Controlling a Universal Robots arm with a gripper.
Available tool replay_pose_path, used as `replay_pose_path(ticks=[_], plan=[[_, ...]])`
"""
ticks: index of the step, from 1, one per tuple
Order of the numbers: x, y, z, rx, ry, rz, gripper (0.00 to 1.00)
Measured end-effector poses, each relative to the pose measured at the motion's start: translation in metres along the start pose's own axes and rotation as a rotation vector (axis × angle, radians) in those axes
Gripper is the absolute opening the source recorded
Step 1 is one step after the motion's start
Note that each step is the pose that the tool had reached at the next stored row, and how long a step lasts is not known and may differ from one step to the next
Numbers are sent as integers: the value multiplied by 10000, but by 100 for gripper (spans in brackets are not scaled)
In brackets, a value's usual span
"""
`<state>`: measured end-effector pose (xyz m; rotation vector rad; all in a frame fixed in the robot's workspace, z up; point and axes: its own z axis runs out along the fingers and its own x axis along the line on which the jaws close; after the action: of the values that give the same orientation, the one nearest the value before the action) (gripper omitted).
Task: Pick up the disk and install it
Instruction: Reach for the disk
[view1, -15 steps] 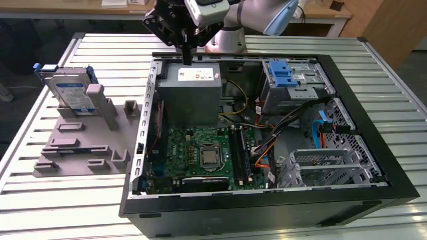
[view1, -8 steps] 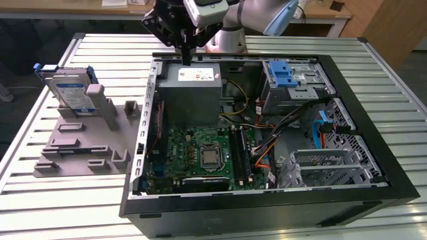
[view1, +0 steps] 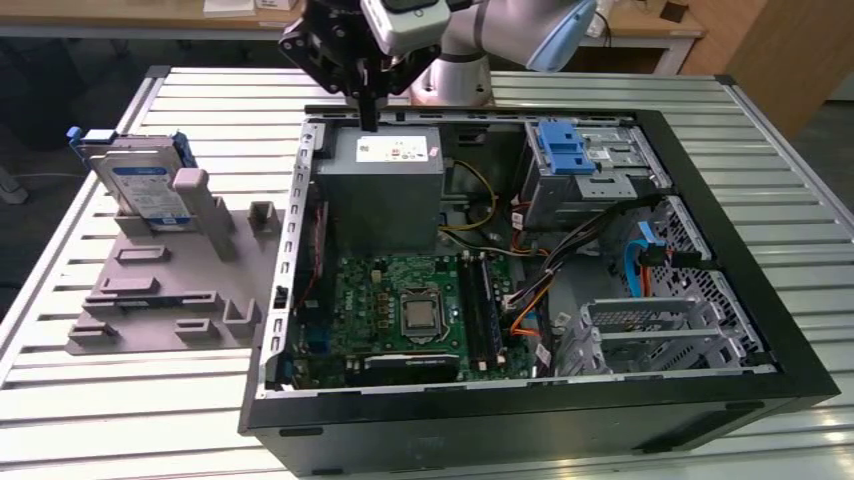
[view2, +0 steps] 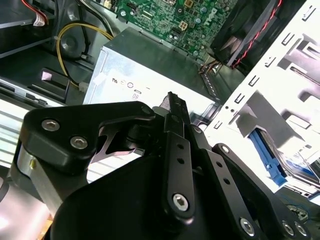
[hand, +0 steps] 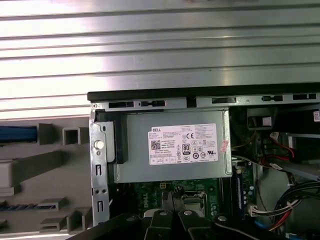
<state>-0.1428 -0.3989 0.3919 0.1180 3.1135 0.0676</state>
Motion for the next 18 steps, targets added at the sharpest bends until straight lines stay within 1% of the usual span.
replay_pose_path(ticks=[18], plan=[[162,-8,6,0,0,0,11]])
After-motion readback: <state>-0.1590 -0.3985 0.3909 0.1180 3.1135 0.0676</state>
